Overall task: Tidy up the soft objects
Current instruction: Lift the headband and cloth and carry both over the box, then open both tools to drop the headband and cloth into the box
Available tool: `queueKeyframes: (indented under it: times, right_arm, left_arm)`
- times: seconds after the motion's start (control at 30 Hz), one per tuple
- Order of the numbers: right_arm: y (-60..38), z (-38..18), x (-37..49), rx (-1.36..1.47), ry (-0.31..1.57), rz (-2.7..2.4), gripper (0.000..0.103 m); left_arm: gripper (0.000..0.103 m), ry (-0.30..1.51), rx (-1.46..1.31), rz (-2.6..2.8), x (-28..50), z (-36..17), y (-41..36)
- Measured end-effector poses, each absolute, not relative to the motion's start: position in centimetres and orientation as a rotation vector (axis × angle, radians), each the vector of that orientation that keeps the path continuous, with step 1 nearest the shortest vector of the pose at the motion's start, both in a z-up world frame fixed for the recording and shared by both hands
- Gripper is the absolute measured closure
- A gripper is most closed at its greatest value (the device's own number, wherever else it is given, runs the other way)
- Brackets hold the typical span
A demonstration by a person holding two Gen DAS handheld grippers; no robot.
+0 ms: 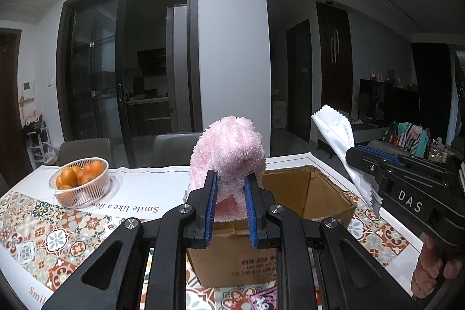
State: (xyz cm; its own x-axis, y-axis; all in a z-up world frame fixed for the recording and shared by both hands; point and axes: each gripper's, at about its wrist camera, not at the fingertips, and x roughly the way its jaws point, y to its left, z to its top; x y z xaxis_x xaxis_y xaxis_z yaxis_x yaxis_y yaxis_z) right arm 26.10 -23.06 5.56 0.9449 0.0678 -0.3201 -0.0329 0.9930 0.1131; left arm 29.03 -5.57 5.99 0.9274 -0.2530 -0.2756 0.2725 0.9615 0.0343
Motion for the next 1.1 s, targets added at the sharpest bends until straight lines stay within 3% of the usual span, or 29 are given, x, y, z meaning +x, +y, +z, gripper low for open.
queueKeyframes:
  times: [1.1]
  right_arm:
    - [-23.9, -0.4, 35.6, 0.092, 0.564, 0.041, 0.095]
  left_arm:
    - [0.079, 0.49, 0.136, -0.268, 37.1, -0.5, -8.6]
